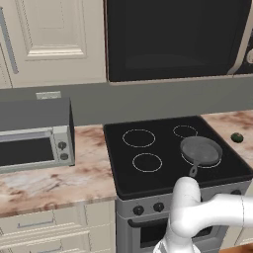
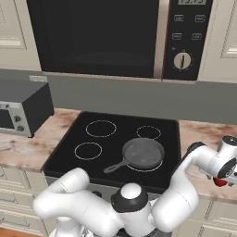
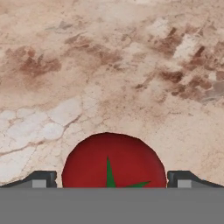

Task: Put the squash and tomato in the pan. Then turn on the front right burner and set the heat to medium.

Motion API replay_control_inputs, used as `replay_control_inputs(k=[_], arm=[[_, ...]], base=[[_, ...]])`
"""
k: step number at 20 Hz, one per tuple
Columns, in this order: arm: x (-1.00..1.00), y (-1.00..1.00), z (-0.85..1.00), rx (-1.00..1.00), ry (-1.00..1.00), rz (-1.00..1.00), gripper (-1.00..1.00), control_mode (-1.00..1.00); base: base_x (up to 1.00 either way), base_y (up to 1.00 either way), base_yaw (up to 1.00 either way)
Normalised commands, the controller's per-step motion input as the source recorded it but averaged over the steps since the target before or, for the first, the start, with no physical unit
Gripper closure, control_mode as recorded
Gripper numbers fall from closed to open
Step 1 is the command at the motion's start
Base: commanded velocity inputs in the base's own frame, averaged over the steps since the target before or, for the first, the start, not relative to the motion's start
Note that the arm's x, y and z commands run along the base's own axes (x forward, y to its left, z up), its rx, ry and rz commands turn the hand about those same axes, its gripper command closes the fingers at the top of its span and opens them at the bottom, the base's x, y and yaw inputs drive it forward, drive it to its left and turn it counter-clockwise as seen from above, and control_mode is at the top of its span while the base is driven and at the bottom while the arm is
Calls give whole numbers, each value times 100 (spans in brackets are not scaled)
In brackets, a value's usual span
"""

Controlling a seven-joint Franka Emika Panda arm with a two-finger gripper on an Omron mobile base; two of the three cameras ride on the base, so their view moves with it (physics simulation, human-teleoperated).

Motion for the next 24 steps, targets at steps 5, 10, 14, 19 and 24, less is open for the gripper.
replay_control_inputs(k=[5, 10, 14, 19, 24], arm=[[0, 0, 0, 0, 0, 0, 100, -100], [0, 0, 0, 0, 0, 0, 100, -100], [-37, 0, 6, 2, -9, 0, 100, -100], [-51, 7, 41, 5, -19, 0, 100, -100], [-57, 11, 60, 1, -19, 2, 100, -100]], base=[[0, 0, 0], [0, 0, 0], [0, 0, 0], [0, 0, 0], [0, 0, 0]])
